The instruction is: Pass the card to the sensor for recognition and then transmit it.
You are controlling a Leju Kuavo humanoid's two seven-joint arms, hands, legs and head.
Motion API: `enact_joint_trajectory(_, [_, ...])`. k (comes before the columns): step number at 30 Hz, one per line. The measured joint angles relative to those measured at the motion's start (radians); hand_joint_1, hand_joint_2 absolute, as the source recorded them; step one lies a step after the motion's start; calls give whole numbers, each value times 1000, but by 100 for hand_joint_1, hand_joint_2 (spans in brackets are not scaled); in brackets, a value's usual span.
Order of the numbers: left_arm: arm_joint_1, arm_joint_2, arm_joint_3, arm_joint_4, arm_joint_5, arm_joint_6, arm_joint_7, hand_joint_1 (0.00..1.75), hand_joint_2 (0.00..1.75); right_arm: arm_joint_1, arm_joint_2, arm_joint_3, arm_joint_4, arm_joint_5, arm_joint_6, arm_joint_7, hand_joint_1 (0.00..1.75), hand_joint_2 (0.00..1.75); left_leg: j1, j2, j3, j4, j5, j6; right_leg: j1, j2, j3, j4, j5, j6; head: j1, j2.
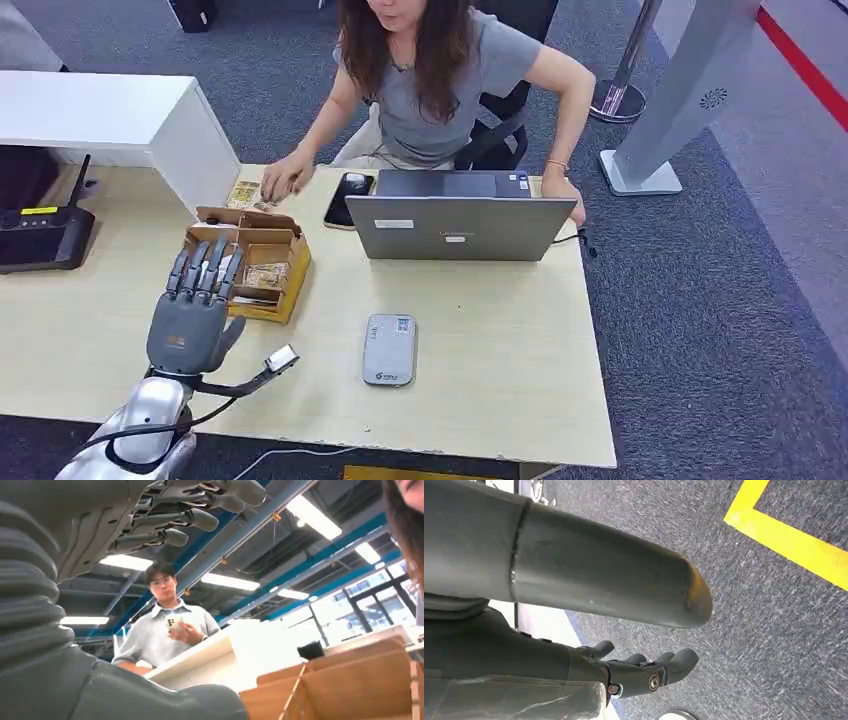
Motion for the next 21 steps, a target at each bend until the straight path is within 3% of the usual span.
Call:
enact_joint_trajectory(7, [11,-13,3,5,0,0,0,0,175,1,0,-3,0,0,0,0,0,0,0,0,0,0,0,0,0,0,0,0,0,0,0,0])
enact_joint_trajectory(14, [43,-24,25,2,0,-74,6,0,175,6,0,-3,0,2,1,9,0,0,0,0,0,0,0,0,0,0,0,0,0,0,0,0])
enact_joint_trajectory(21, [58,-32,36,-1,0,-84,6,0,175,8,0,-3,0,4,1,9,0,0,0,0,0,0,0,0,0,0,0,0,0,0,0,0])
